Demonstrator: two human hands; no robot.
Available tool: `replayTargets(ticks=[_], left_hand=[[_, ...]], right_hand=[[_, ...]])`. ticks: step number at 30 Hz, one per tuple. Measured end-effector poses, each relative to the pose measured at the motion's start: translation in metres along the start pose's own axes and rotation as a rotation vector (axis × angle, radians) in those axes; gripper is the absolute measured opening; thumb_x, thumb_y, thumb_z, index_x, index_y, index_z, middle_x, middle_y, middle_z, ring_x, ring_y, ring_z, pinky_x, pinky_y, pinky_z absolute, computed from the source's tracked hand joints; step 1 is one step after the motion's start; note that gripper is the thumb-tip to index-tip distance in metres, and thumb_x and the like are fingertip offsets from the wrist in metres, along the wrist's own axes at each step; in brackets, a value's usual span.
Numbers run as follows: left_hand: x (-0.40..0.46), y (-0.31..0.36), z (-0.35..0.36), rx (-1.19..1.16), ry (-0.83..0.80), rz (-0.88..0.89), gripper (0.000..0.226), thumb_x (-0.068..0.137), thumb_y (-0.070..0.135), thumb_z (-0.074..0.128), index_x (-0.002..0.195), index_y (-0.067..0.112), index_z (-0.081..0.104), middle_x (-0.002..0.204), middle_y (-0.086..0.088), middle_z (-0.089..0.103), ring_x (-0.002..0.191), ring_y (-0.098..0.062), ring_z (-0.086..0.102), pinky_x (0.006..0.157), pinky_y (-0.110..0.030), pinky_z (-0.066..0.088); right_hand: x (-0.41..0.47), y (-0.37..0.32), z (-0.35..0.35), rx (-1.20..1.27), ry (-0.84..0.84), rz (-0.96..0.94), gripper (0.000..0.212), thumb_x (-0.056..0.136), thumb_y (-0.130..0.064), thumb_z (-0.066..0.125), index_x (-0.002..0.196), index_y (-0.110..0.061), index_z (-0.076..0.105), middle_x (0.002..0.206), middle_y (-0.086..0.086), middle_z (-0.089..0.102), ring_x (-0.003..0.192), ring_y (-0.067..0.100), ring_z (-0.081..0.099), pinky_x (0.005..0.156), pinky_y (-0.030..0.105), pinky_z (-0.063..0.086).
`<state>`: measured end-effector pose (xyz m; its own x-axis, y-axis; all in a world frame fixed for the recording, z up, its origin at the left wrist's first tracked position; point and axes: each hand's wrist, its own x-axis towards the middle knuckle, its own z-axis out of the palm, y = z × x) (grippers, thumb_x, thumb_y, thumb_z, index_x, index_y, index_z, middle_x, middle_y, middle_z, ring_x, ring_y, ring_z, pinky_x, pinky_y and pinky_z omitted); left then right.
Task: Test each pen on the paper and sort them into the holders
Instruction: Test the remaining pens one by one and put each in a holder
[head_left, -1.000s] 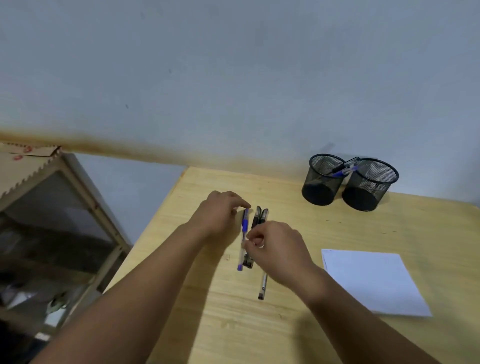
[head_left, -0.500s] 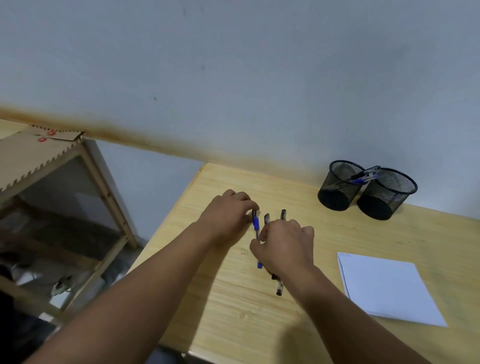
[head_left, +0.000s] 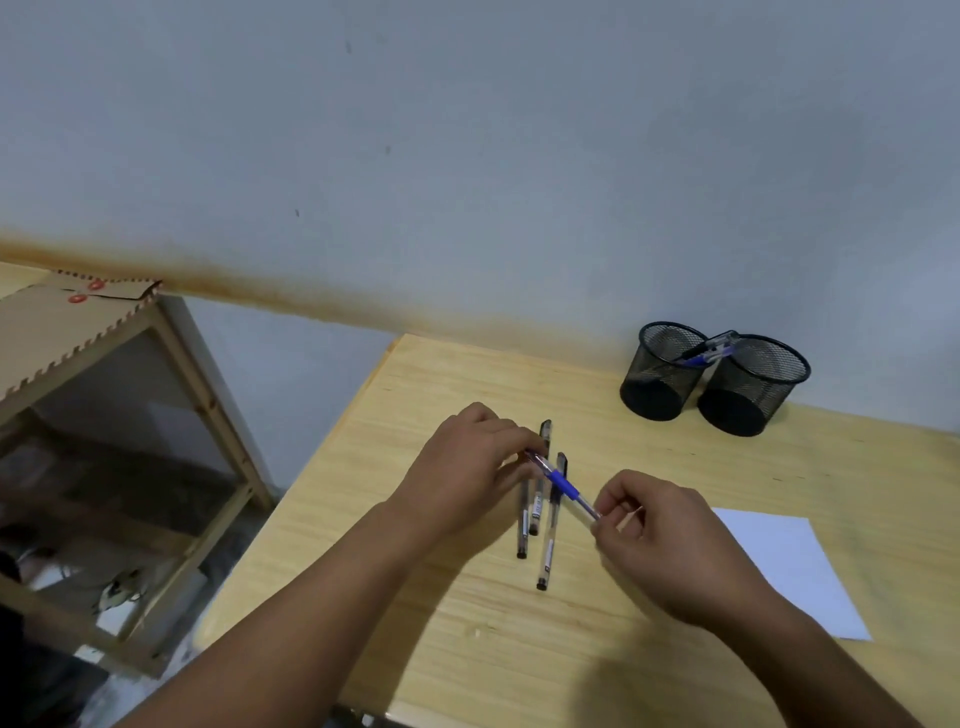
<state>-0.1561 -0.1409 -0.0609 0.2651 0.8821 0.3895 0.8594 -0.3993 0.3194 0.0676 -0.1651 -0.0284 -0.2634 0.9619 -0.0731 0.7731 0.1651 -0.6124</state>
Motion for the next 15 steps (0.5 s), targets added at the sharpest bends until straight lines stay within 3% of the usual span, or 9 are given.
replayTargets(ticks=[6,10,15], left_hand=[[0.011,0.054,0.021,-0.141,0.002,0.088,0.021,0.089,0.045,0.064,0.102,0.03,0.072,0.087,0.014,0.069,0.083,-0.011,0.047,0.077,-0.027,0.042],[0.016,0.079,0.035,-0.182,-0.006,0.097,0.028,0.09,0.052,0.054,0.099,0.031,0.071,0.085,0.013,0.069,0.081,-0.014,0.052,0.078,-0.039,0.048],[0.014,0.093,0.037,-0.217,-0.007,0.081,0.018,0.089,0.042,0.062,0.1,0.032,0.072,0.085,0.013,0.069,0.081,-0.012,0.05,0.072,-0.032,0.045]], right_hand=[[-0.018,0.024,-0.036,-0.11,-0.021,-0.017,0.008,0.09,-0.037,0.058,0.082,-0.035,0.057,0.072,-0.01,0.067,0.068,0.006,0.061,0.058,0.021,0.048],[-0.026,0.035,-0.047,-0.111,0.065,-0.043,0.009,0.09,-0.033,0.059,0.081,-0.035,0.063,0.076,-0.012,0.068,0.075,0.006,0.061,0.067,0.021,0.049],[-0.034,0.046,-0.048,-0.022,0.146,-0.116,0.021,0.088,-0.03,0.064,0.072,-0.042,0.06,0.068,-0.025,0.067,0.073,-0.001,0.061,0.062,0.012,0.041]])
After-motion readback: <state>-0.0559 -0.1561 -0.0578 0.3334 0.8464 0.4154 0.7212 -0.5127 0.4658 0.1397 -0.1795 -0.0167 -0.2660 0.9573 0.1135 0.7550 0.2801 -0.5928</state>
